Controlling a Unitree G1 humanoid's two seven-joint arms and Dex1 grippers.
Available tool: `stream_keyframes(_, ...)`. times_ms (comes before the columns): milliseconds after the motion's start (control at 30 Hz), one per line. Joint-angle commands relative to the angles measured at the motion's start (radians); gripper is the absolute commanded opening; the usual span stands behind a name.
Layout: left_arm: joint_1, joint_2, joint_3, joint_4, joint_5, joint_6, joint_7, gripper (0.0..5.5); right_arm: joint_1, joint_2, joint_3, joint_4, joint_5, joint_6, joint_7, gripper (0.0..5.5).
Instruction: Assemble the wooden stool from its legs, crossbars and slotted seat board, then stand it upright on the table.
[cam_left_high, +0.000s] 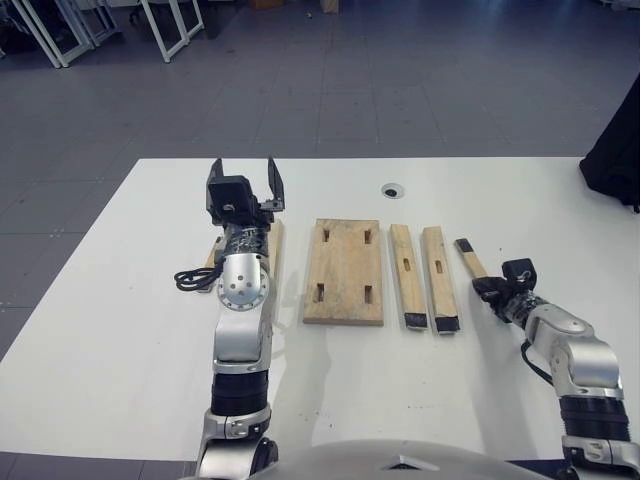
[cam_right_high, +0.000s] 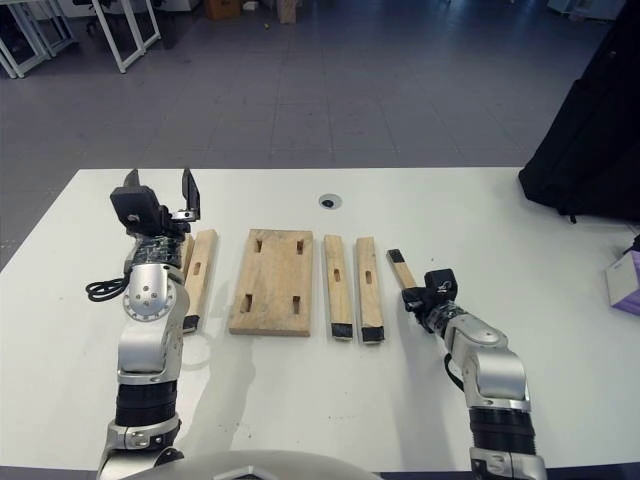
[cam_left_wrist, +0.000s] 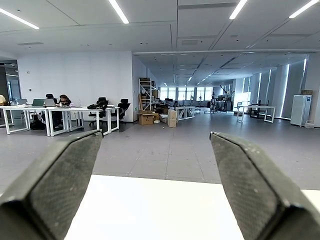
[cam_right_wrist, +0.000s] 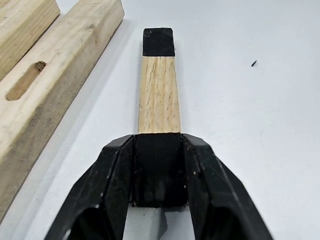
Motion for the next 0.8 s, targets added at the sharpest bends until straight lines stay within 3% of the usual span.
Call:
stream_keyframes(33, -0.033, -0.048, 0.086, 0.005, -0.190, 0.053, -0.030, 3.97, 0.002, 0.037, 0.028, 0.095, 0.007, 0.029, 0.003, 1.26)
stream_keyframes(300, -0.101, -0.073, 0.201, 0.026, -0.787, 0.324, -0.200, 3.97, -0.272, 0.161, -0.124, -0.013, 0.111, -0.156, -0.137, 1.26)
stream_keyframes(433, -0.093, -0.063, 0.188, -0.004, -1.045, 0.485, -0.258, 3.97, -0.308, 0.167, -0.033, -0.178, 0.145, -0.223, -0.046, 1.26)
stream_keyframes(567, -0.040, -0.018, 0.139, 0.004, -1.154, 0.629, -0.290, 3.97, -0.278, 0.146, 0.215, -0.288, 0.075, -0.241, 0.072, 1.26)
stream_keyframes(800, -0.051, 0.001, 0.156, 0.006, -1.236, 0.660, -0.286, 3.97, -0.251, 0.172, 0.262, -0.329, 0.092, -0.243, 0.086, 1.26)
